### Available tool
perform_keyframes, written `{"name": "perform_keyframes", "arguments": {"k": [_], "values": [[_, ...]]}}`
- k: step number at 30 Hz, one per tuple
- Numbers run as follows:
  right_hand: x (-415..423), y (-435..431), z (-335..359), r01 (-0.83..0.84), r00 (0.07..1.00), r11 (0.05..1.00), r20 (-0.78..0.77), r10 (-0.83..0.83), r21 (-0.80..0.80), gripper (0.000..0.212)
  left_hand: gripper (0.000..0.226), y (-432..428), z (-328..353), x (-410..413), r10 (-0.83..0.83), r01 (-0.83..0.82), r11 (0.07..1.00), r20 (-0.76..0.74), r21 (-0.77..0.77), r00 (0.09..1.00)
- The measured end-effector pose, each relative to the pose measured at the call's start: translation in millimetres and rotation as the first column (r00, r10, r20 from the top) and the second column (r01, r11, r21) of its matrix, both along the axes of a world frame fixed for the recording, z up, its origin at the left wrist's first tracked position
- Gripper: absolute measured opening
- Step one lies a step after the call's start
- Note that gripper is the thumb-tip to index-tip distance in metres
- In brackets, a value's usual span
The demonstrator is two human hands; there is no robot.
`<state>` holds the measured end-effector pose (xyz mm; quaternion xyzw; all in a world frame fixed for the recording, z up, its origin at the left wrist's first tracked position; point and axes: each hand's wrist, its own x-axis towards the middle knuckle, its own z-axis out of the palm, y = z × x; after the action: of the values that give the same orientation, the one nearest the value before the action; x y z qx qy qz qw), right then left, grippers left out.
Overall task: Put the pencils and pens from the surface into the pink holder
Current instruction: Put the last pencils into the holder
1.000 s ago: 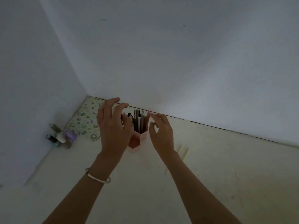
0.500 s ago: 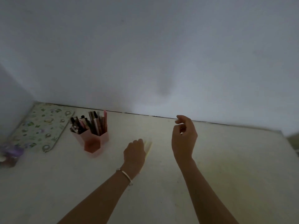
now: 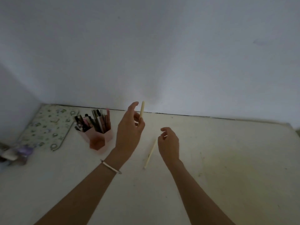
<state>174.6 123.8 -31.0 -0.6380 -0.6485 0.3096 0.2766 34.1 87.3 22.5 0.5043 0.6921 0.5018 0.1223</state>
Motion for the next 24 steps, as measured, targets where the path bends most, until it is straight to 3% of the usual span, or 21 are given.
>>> {"name": "perform_keyframes", "arguments": {"k": [5, 7, 9, 11, 14, 17, 20, 22, 24], "values": [[-26.0, -10.4, -31.0, -0.092, 0.918, 0.968, 0.356, 0.173, -0.232, 0.047, 0.054, -15.7, 9.7, -13.9, 0.027, -0.027, 1.000, 0.026, 0.010, 0.999], [-27.9, -15.5, -37.1, -0.142, 0.888, 0.953, 0.391, 0.242, -0.267, 0.055, 0.055, -22.7, 11.1, -22.8, 0.053, -0.054, 0.998, 0.013, 0.042, 0.998], [-30.9, -14.1, -29.9, -0.143, 0.940, 0.968, 0.277, 0.198, -0.208, 0.059, 0.060, -31.1, 13.6, -35.5, 0.089, -0.088, 0.994, -0.020, 0.073, 0.996], [-39.5, -8.5, -11.5, -0.120, 0.991, 0.992, 0.059, 0.122, -0.038, 0.058, 0.070, -38.0, 16.9, -51.9, 0.142, -0.139, 0.987, -0.039, 0.082, 0.989], [-59.4, -2.0, 25.2, -0.099, 0.963, 0.982, -0.232, 0.135, 0.161, 0.053, 0.073, -44.6, 22.0, -79.3, 0.258, -0.254, 0.965, -0.054, 0.069, 0.965], [-70.2, 0.4, 52.1, -0.072, 0.920, 0.950, -0.348, 0.181, 0.303, 0.049, 0.067, -44.9, 20.6, -94.9, 0.315, -0.312, 0.949, -0.104, 0.046, 0.943], [-74.7, -0.1, 63.4, -0.063, 0.898, 0.928, -0.384, 0.213, 0.367, 0.048, 0.062, -42.8, 10.7, -102.4, 0.325, -0.343, 0.939, -0.308, -0.003, 0.894], [-77.3, -2.6, 63.0, -0.059, 0.895, 0.931, -0.394, 0.210, 0.360, 0.049, 0.048, -42.0, -1.5, -104.1, 0.330, -0.431, 0.901, -0.563, -0.053, 0.758], [-79.9, -6.9, 59.9, -0.059, 0.894, 0.933, -0.397, 0.207, 0.355, 0.049, 0.026, -43.0, -12.7, -105.0, 0.286, -0.502, 0.857, -0.708, -0.112, 0.646]]}}
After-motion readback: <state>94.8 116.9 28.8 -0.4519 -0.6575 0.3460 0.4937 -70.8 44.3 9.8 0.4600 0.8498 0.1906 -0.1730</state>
